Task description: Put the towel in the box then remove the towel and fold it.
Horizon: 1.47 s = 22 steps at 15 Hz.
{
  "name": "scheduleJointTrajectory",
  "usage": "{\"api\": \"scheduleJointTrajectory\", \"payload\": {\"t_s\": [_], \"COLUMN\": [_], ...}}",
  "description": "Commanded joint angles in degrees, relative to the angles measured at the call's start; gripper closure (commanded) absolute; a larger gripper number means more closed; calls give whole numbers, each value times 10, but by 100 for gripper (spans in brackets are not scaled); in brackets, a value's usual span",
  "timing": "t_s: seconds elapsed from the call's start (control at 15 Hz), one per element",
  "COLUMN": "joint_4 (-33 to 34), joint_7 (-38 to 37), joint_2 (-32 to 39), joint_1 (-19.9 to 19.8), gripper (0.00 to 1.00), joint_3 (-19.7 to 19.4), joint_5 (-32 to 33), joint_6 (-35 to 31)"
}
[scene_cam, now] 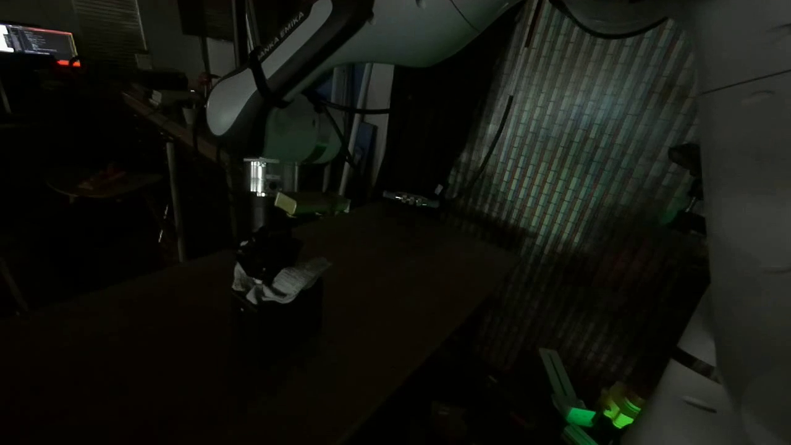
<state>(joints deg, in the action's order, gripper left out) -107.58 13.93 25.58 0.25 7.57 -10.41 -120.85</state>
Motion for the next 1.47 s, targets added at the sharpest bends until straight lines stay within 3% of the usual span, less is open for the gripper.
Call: {"api": "scheduleJointTrajectory", "payload": {"t_s": [0.0,0.4,0.67,0.73,0.8,1.4], "joint_4": [-39,-34,-28,-24,-20,14], "joint_7": [-28,-58,-67,-70,-71,-77], "joint_2": [-48,-85,-101,-103,-105,-105], "joint_1": [15,37,50,53,56,57], "gripper": [48,4,0,25,26,95], "joint_3": [-6,-7,-5,-6,-7,-10], "joint_5": [14,59,87,98,108,152], "joint_6": [3,40,68,73,77,70]}}
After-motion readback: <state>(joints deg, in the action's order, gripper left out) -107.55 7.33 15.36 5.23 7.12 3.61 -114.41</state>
